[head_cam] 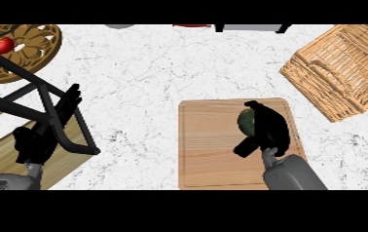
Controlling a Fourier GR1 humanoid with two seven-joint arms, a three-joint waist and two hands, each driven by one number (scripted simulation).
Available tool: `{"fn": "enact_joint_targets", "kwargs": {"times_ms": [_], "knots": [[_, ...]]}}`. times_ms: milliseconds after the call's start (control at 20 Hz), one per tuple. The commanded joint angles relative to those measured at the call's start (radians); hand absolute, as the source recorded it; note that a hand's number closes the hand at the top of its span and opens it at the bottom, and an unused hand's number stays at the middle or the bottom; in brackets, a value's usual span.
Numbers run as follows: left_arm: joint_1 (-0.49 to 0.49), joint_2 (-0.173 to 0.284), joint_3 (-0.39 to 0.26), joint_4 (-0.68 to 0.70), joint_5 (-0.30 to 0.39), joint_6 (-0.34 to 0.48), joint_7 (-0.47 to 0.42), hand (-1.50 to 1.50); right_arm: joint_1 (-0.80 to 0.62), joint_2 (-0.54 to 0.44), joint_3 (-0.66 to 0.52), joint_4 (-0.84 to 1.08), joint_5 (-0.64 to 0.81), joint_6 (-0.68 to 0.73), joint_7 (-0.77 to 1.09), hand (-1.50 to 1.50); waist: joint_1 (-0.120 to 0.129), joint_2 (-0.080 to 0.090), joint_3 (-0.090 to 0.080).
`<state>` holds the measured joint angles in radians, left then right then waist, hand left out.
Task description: Pick the squash from the cutting board and place it in the basket
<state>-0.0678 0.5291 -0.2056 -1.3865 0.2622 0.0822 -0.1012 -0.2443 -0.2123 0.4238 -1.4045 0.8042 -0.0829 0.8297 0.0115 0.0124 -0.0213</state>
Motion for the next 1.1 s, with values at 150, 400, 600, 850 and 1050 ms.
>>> {"fn": "enact_joint_targets", "kwargs": {"times_ms": [150, 400, 600, 850, 1050], "knots": [[-0.119, -0.036, -0.032, -0.102, -0.019, -0.022, -0.006, 0.0, -0.012, 0.005, 0.008, 0.076, -0.006, 0.009, -0.071, 1.5, -0.015, -0.012, 0.022], [-0.121, -0.057, -0.045, -0.079, -0.038, -0.018, -0.031, 0.0, -0.036, -0.024, 0.059, 0.084, 0.064, 0.033, -0.089, 1.5, -0.018, -0.011, 0.021], [-0.119, -0.043, -0.034, -0.097, -0.027, -0.032, -0.015, 0.0, -0.07, 0.007, 0.059, 0.126, 0.127, -0.013, -0.042, 1.5, -0.011, -0.012, 0.022], [-0.133, -0.038, -0.038, -0.107, -0.029, -0.044, -0.017, 0.0, -0.315, 0.067, -0.137, 0.318, 0.081, 0.018, 0.137, 1.5, 0.026, 0.001, 0.023], [-0.154, -0.037, -0.034, -0.105, -0.026, -0.055, -0.006, 0.0, -0.423, 0.117, -0.161, 0.413, 0.115, -0.057, 0.157, 1.5, 0.024, -0.001, 0.023]]}}
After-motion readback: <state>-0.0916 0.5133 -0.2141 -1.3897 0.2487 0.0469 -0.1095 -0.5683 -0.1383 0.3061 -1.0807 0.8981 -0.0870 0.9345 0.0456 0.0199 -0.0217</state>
